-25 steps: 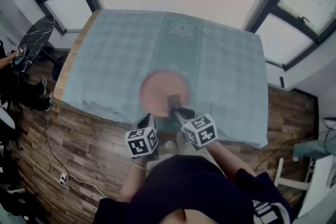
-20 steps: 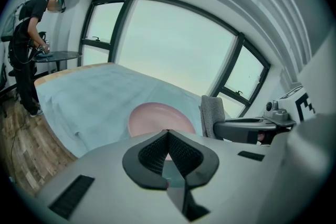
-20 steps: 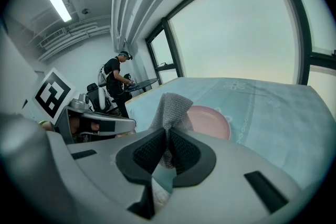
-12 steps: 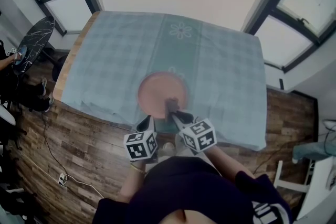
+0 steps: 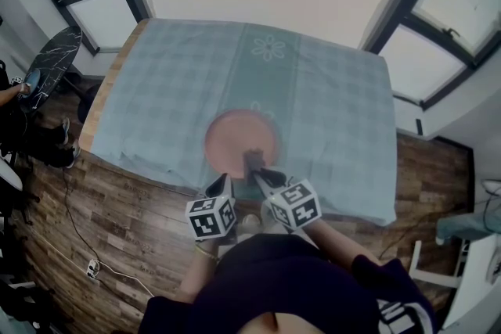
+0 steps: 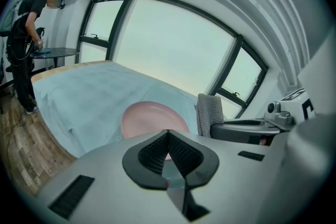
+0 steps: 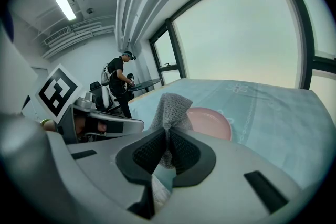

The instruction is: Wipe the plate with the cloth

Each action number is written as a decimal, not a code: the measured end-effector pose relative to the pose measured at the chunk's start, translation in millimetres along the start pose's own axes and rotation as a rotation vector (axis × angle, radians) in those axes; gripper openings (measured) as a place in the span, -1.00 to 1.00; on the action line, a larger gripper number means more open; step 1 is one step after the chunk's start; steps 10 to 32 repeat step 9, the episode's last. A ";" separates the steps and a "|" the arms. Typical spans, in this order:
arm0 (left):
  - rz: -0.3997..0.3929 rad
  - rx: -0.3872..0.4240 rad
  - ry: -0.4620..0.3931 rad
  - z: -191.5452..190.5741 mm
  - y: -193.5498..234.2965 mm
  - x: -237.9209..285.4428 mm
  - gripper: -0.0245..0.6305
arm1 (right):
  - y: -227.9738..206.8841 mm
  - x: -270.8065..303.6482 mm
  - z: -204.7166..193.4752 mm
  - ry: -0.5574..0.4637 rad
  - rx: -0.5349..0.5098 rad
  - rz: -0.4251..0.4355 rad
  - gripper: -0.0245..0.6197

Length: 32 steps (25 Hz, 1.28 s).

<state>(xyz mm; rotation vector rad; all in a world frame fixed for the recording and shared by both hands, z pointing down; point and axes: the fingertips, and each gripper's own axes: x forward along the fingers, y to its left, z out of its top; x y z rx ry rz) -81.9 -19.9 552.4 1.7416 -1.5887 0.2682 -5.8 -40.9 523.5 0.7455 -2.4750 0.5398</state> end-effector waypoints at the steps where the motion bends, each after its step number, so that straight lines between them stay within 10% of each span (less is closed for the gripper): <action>1: -0.002 0.000 0.000 -0.2 -0.2 0.0 -0.88 | 0.4 0.0 -0.1 0.002 -0.003 0.000 -0.82; 32: 0.000 -0.001 0.006 0.6 -3.4 1.6 -0.88 | 0.5 -2.4 -0.6 0.009 -0.016 -0.001 -0.82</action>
